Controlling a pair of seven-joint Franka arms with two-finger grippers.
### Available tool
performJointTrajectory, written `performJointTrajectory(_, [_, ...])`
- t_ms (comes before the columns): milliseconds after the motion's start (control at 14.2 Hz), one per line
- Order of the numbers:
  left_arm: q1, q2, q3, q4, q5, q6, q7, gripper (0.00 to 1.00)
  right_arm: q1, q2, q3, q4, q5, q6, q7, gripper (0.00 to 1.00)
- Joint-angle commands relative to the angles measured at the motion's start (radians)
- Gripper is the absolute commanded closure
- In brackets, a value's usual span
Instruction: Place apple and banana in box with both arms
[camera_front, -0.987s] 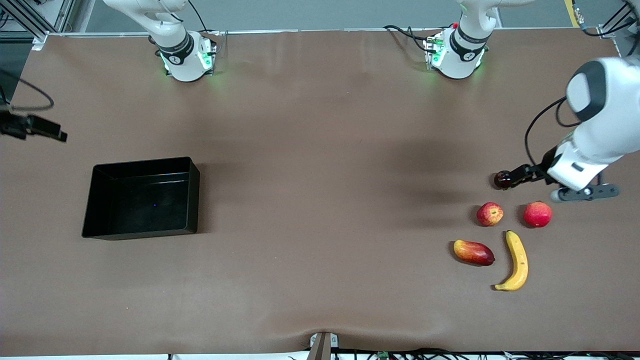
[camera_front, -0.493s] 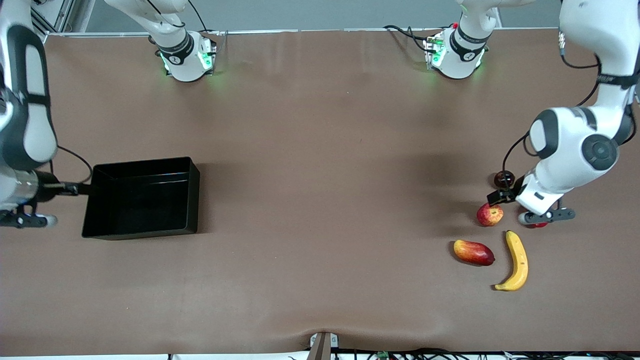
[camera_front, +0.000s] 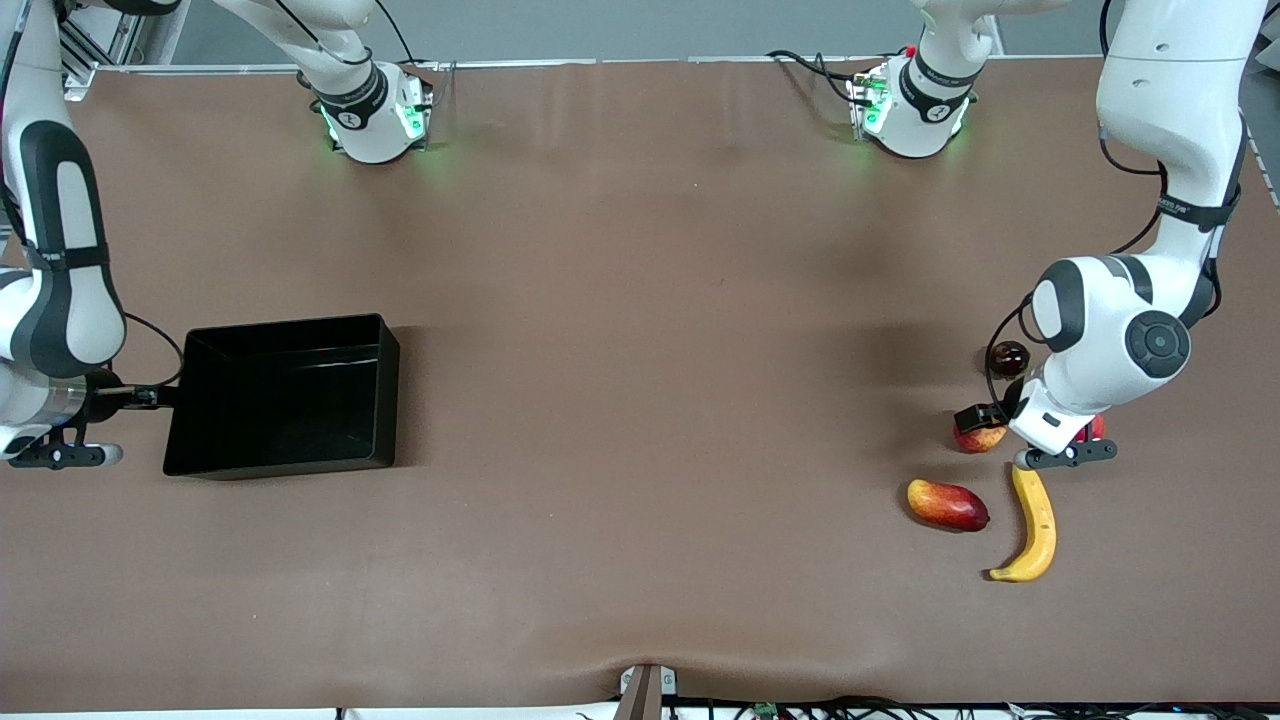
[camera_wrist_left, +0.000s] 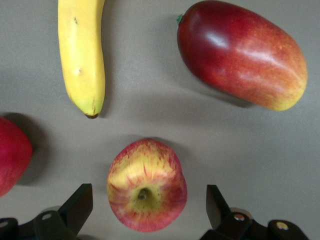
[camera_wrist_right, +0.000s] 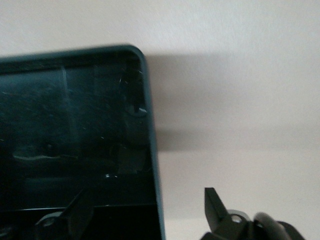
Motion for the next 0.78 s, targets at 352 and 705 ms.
performJointTrajectory(352, [0.027,0.037,-0.003,0.027,-0.014,-0.011,0.003,1.0,-0.021,-0.017,0.019,-0.137,0.008,0.114,-0.014,1.0])
performJointTrajectory(705, [0.034,-0.008,-0.004,0.105,-0.014,-0.159,-0.002,1.0,-0.01,-0.064,0.04,-0.119,0.008,0.049,-0.023,1.0])
